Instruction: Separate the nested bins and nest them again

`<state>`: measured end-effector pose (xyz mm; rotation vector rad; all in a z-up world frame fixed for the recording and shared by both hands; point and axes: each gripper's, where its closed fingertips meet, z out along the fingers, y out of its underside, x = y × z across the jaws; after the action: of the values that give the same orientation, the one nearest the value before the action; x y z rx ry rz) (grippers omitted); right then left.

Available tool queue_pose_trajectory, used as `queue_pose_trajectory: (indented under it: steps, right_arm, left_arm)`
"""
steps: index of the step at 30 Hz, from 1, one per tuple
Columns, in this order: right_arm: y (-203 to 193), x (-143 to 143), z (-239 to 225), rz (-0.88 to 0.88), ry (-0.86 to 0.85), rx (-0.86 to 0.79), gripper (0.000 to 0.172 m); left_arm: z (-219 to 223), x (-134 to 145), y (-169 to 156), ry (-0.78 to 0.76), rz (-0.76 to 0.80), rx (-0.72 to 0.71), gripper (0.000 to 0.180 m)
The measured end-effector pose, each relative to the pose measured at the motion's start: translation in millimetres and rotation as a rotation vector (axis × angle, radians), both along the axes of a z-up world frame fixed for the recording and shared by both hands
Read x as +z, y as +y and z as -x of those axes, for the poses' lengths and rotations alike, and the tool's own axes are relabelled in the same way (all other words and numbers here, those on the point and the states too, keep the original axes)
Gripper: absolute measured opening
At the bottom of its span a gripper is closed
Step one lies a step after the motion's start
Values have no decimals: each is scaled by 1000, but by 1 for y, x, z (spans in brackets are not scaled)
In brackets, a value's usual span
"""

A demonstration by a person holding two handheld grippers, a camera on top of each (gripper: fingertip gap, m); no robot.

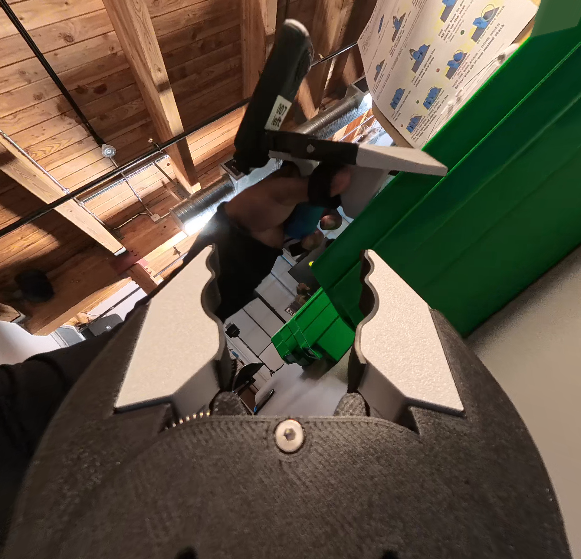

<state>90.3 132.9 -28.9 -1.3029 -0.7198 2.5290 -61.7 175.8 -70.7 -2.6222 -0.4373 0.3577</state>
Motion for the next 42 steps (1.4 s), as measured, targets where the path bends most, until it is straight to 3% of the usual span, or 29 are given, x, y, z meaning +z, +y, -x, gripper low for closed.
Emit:
queue_pose_trajectory:
  steps: [7,19,26,30,35,38,42]
  right_arm:
    - [0,1,-1,6,8,5,90]
    - [3,3,-3,-7,20,-30,90]
    - [4,7,-7,-28,50,-51,90]
    - [6,8,-9,-18,61,-56,90]
    - [6,8,-9,-17,60,-60,90]
    - [6,7,-8,-21,57,-65,89]
    - [6,7,-8,-33,52,-78,89]
  left_arm:
    - [-22,11,35,18,-15,-66,103]
    - [-34,25,53,-13,-77,-82,102]
    - [-34,63,56,-5,-162,-83,103]
    - [-25,103,45,-28,-264,-52,103]
    - [1,143,9,-22,-356,25,104]
    - [24,138,-19,-1,-352,95,105]
    - [50,98,-55,-37,-319,198,105]
